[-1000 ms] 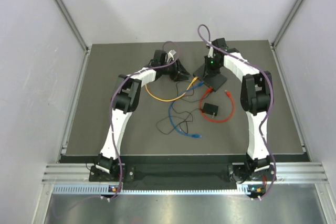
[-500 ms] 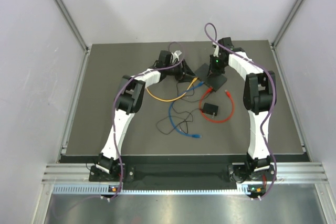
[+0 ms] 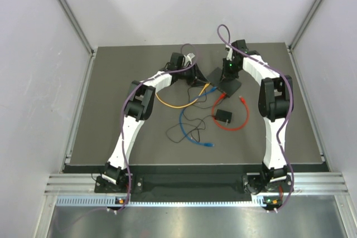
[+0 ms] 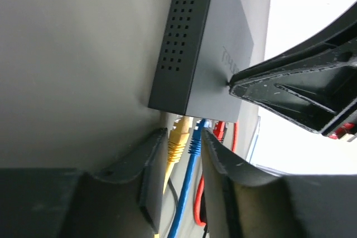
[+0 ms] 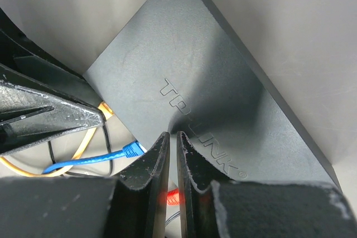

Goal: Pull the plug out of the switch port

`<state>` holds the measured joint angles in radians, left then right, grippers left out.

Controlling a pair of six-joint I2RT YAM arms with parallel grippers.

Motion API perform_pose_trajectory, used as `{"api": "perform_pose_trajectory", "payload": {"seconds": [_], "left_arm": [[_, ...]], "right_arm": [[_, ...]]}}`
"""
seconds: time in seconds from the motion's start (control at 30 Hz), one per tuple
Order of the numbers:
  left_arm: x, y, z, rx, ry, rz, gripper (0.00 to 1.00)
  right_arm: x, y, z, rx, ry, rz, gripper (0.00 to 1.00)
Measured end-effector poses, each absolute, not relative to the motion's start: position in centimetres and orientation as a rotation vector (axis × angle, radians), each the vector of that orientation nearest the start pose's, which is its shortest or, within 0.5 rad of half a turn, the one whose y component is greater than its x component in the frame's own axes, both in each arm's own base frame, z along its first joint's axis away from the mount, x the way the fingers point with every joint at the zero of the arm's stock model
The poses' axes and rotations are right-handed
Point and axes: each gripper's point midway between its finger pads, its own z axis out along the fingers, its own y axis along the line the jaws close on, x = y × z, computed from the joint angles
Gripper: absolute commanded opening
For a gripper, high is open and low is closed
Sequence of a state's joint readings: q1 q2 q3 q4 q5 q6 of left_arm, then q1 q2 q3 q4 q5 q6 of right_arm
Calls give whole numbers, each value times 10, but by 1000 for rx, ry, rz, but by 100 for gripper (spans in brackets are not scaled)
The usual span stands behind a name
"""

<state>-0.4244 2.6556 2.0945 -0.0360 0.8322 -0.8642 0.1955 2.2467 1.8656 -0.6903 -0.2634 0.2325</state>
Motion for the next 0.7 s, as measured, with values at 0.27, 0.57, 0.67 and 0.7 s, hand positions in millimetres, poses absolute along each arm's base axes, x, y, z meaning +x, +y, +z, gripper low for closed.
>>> {"api": "perform_pose_trajectory", "payload": {"seconds": [0.27,0.57,0.67,0.7], "left_arm": [[502,-393,39,20,2445,-1518,32],[505,-394,34,-24,2478,-1435,6],[506,-396,35,-29,2479,-1418,0],[507,-396,35,-31,2480,-1411,0]], "right_arm": [[494,160,53,-60,2673,490,9],[495,170,53,-88,2674,488,7],[494,174,52,-104,2677,489,7],[493,175,52,-110,2677,488,7]]}}
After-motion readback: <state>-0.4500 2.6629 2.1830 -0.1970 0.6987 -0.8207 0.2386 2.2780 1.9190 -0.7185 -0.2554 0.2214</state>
